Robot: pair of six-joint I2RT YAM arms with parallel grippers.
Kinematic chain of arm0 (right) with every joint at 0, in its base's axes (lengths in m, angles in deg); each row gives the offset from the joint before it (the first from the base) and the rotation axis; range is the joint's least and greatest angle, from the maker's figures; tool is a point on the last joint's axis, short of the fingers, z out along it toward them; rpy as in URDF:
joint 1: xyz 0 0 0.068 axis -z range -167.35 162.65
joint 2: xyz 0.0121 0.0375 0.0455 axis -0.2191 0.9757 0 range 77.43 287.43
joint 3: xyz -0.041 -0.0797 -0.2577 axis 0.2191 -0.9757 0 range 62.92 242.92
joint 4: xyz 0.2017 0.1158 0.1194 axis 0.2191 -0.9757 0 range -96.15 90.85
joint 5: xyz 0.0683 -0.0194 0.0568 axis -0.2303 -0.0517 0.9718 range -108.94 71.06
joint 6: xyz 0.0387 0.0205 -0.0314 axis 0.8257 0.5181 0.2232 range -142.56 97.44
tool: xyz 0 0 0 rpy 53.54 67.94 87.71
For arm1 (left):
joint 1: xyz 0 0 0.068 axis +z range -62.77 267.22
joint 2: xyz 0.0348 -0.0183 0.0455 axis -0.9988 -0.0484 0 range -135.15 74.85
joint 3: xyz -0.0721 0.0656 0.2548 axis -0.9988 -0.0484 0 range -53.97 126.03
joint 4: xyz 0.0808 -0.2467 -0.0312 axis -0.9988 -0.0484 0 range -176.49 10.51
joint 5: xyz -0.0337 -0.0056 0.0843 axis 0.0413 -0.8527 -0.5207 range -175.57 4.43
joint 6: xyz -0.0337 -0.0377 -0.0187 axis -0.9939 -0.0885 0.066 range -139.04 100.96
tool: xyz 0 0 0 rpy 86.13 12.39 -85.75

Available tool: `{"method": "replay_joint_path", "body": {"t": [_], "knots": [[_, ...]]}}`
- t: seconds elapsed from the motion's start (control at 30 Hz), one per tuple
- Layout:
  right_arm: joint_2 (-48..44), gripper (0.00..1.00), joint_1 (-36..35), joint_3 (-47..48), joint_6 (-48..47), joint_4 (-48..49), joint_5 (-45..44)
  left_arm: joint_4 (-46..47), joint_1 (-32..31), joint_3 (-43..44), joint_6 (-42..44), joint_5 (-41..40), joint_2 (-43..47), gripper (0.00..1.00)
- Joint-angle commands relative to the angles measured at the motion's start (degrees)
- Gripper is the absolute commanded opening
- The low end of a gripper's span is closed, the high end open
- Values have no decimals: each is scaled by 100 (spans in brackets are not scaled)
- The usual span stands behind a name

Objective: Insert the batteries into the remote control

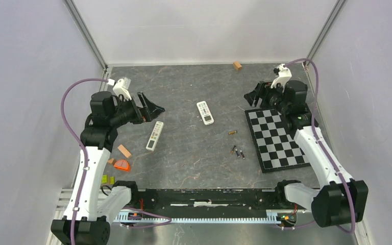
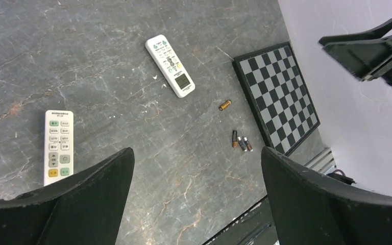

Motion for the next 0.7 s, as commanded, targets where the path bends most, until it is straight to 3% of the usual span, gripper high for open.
{"method": "replay_joint_path", "body": {"t": [0.0,0.2,0.4,0.67], "knots": [[79,78,15,-242,380,636,64,798,7,-235,-573,73,140,100],[16,78,-70,-891,768,1168,231,1120,7,-664,-841,8,-145,100],[50,78,-334,-1186,759,1164,183,843,7,-866,-892,-1206,-865,100],[180,78,-511,-1396,847,1068,21,1727,-155,-1345,-1616,-1973,-1819,100]]}}
